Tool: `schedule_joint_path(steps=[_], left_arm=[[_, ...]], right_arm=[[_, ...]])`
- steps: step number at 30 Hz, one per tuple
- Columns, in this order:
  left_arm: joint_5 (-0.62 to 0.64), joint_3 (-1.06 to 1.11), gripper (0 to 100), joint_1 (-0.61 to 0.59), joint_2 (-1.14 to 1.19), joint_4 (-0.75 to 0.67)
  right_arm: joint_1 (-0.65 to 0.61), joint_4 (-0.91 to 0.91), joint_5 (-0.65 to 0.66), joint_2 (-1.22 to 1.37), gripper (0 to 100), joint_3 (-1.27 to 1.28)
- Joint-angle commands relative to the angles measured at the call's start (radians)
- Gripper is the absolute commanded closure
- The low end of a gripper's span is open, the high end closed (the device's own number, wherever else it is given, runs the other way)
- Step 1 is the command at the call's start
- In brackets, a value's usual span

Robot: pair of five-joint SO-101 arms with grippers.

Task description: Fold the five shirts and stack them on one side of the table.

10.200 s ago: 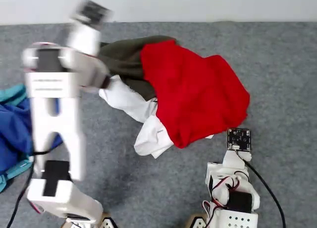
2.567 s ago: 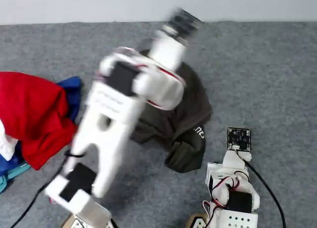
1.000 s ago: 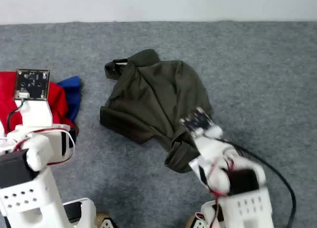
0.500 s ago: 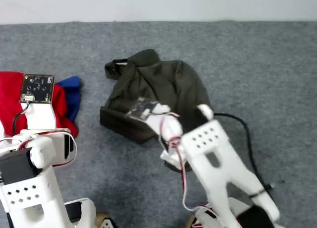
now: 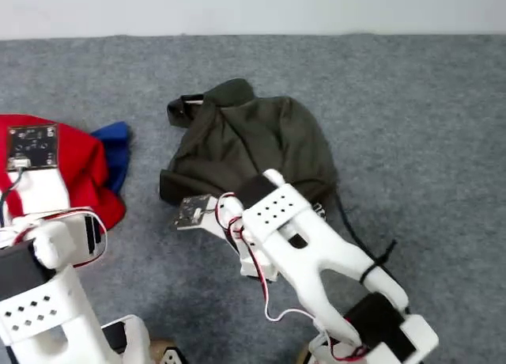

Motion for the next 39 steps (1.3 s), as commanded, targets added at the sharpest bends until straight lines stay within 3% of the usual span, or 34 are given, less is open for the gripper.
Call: schedule_joint_path(steps=[1,7,13,28,39], left_arm=[[-0.008,-0.004,89,-0.015,-0.012,-0.015],[-0.008,-0.004,89,-0.015,-0.012,-0.015],[-0.008,-0.004,89,-0.015,-0.012,-0.015],[-0.008,-0.004,89,-0.012,-0.012,-0.015],[-0.008,-0.01,89,-0.009,-0.012,-0.015]], right_arm=[[-0.018,-0.054,0.014,0.039,75.3,-0.044],[-0.012,-0.134,0.014,0.166,78.0,-0.044],[0.016,-0.173,0.094,0.236,99.2,-0.044],[0.346,0.219,0.097,0.236,99.0,-0.512],[0.639,0.226,0.181,0.087,99.0,-0.338]])
